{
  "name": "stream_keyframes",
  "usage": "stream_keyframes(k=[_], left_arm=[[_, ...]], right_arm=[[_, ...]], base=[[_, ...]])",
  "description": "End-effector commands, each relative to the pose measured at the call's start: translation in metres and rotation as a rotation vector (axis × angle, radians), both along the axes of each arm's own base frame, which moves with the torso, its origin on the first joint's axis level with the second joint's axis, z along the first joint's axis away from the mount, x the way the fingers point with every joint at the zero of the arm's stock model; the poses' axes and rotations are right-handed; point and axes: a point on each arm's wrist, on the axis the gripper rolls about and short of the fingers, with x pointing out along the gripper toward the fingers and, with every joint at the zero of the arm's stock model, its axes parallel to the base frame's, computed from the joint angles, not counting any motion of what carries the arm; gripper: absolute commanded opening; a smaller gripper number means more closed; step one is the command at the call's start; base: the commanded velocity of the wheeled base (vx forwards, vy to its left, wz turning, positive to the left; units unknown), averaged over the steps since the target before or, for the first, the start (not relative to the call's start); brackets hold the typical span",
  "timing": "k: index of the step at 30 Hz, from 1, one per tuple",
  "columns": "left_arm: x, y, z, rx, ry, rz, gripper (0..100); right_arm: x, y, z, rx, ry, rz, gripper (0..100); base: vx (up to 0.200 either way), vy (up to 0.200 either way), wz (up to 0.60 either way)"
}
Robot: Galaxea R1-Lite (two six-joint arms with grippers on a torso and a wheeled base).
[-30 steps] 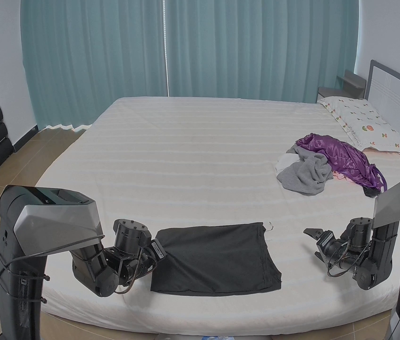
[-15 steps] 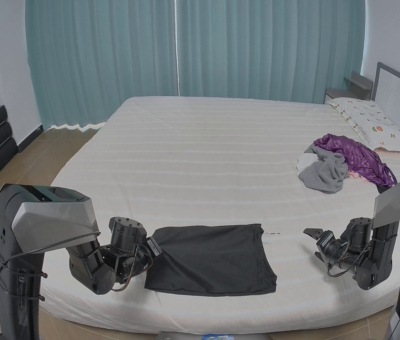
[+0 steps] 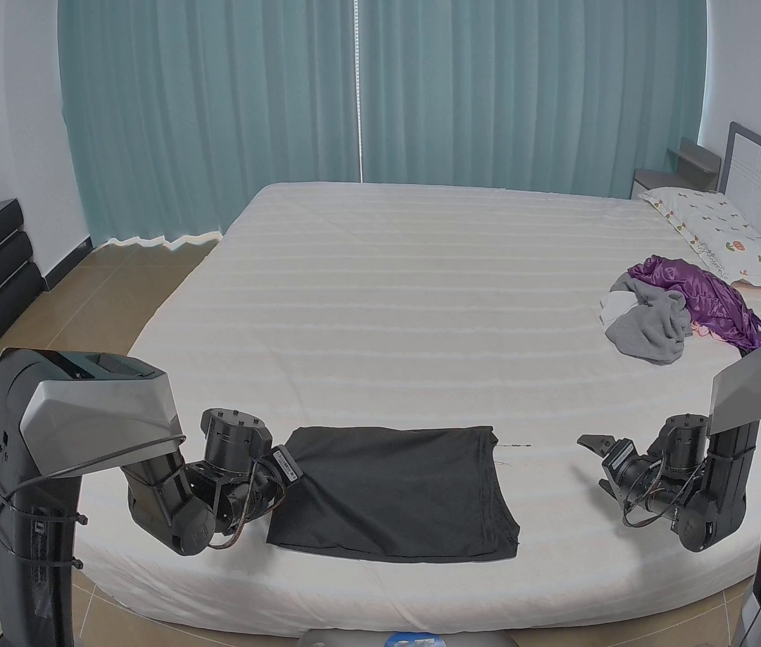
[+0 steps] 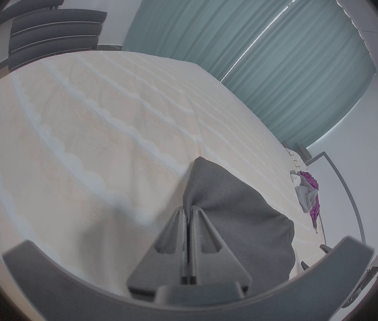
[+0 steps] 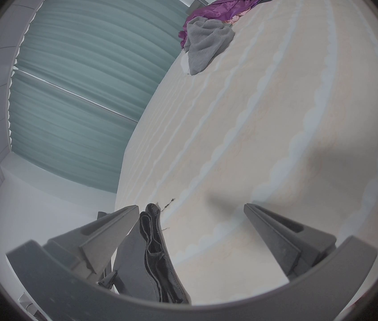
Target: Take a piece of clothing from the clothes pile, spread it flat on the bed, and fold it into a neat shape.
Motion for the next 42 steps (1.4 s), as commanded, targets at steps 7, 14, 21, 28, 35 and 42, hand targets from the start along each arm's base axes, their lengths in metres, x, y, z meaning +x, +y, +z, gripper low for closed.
stream_keyframes(k=[7, 14, 21, 28, 35, 42], left_arm=[[-0.0001, 0.0005, -0.0025, 0.002, 0.006, 0.000, 0], [0.0005, 0.0003, -0.0032, 0.001, 0.007, 0.001, 0], [-0.0002, 0.0006, -0.0036, 0.001, 0.010, 0.000, 0], [-0.0001, 0.0005, -0.0025, -0.015, 0.010, 0.013, 100], [0.0002, 0.0010, -0.0014, -0.026, 0.009, 0.022, 100], [0.0011, 0.0042, 0.0010, -0.040, 0.006, 0.040, 100]], right_arm=[[0.0006, 0.0002, 0.0006, 0.000, -0.011, 0.001, 100], [0.0005, 0.0002, -0.0003, -0.002, -0.009, 0.002, 100], [-0.0007, 0.0001, -0.0010, -0.011, -0.005, 0.007, 100], [-0.0007, 0.0001, -0.0010, -0.013, -0.006, 0.008, 100], [-0.0007, 0.0001, -0.0010, -0.011, -0.005, 0.007, 100], [-0.0006, 0.0001, -0.0006, -0.011, -0.007, 0.007, 100]], base=[[0.000, 0.000, 0.00], [0.000, 0.000, 0.00], [0.000, 0.000, 0.00], [0.000, 0.000, 0.00], [0.000, 0.000, 0.00], [0.000, 0.000, 0.00]])
